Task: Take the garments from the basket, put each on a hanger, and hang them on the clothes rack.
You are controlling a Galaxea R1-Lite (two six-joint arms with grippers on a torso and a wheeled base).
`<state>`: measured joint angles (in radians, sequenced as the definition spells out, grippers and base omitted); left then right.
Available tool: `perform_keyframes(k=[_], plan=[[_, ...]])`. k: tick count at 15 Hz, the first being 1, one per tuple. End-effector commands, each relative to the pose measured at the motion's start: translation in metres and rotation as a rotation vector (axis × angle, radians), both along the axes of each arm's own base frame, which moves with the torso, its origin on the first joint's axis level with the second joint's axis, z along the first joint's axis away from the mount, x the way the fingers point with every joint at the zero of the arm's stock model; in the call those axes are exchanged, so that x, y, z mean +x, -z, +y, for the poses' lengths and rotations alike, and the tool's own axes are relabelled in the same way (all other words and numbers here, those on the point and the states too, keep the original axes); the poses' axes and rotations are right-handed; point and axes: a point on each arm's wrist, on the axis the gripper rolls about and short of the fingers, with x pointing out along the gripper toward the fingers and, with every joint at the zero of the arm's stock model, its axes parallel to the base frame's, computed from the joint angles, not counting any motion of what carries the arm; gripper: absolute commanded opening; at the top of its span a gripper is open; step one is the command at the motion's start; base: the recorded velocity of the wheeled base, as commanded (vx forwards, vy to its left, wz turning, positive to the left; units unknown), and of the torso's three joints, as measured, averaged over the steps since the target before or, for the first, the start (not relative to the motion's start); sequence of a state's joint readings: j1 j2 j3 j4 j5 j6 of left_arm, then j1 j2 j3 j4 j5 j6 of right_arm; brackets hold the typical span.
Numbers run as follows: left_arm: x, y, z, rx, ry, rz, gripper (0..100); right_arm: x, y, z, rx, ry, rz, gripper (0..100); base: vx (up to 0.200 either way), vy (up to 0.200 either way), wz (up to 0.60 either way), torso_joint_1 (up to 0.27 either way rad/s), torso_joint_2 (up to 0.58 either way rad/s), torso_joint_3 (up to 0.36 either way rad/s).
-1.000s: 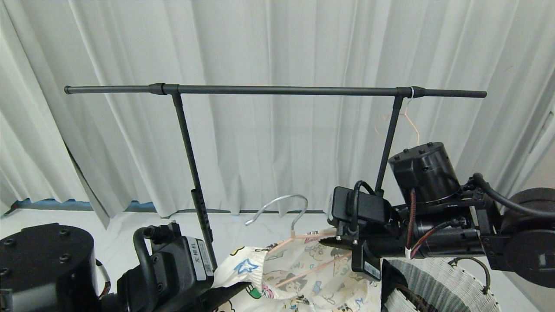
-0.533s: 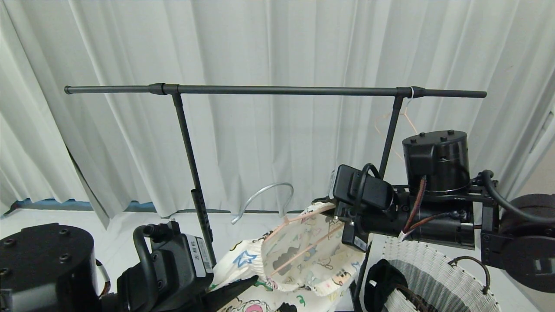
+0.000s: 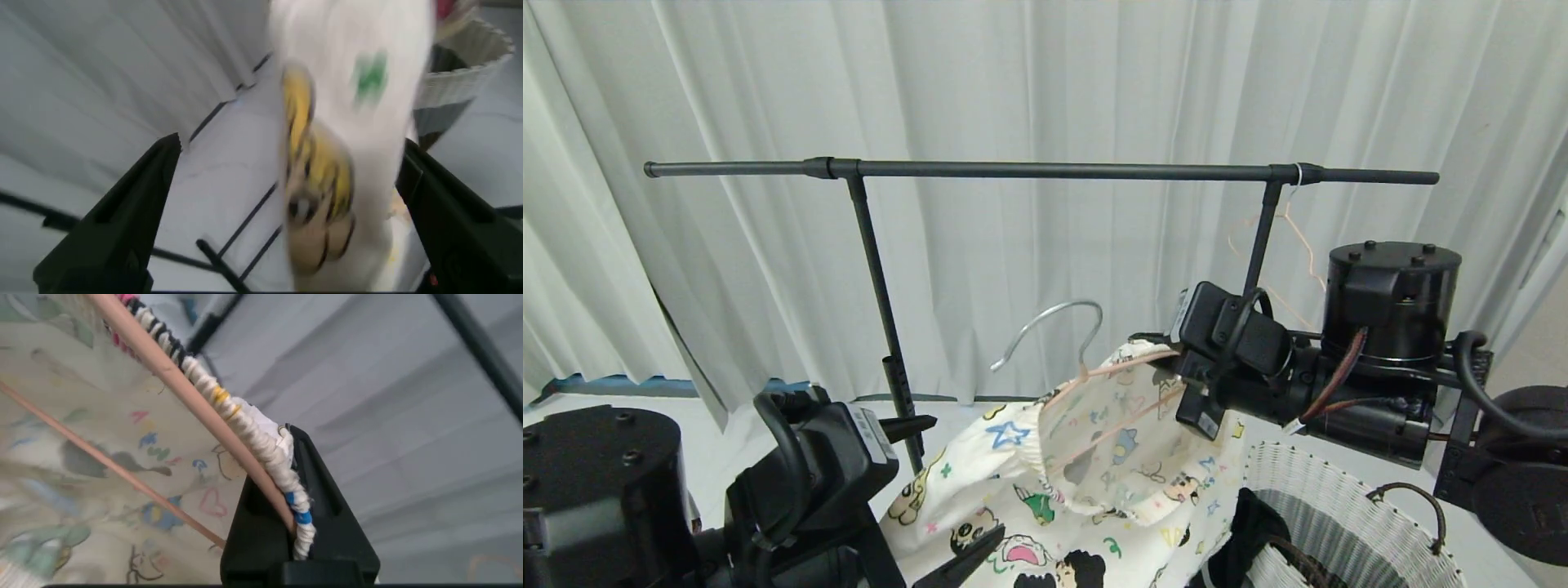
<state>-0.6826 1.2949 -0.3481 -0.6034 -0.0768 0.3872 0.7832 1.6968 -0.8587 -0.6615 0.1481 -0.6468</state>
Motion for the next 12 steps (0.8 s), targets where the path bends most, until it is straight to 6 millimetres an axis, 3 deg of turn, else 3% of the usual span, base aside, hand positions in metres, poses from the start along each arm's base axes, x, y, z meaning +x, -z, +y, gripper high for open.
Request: perform_keyframes(k=[1, 4, 8, 12], plan=[[0.003, -0.002, 0.017, -0.012, -0.089, -0.018, 100, 0.009, -0.001, -0.010, 0.012, 0.040, -0.010, 0, 0.000, 0.000, 0.00, 0.000, 0.00, 0.000], [-0.004, 0.003, 0.042, -0.011, -0.195, -0.026, 100, 0.021, -0.004, -0.023, 0.037, 0.097, -0.034, 0, 0.000, 0.000, 0.00, 0.000, 0.00, 0.000], [-0.022, 0.021, 0.056, 0.012, -0.229, 0.003, 100, 0.025, -0.011, -0.029, 0.120, 0.131, -0.004, 0, 0.000, 0.000, 0.00, 0.000, 0.00, 0.000], [0.009, 0.026, 0.060, 0.043, -0.340, 0.083, 100, 0.010, -0.026, -0.028, 0.189, 0.101, 0.007, 0, 0.000, 0.000, 0.00, 0.000, 0.00, 0.000]])
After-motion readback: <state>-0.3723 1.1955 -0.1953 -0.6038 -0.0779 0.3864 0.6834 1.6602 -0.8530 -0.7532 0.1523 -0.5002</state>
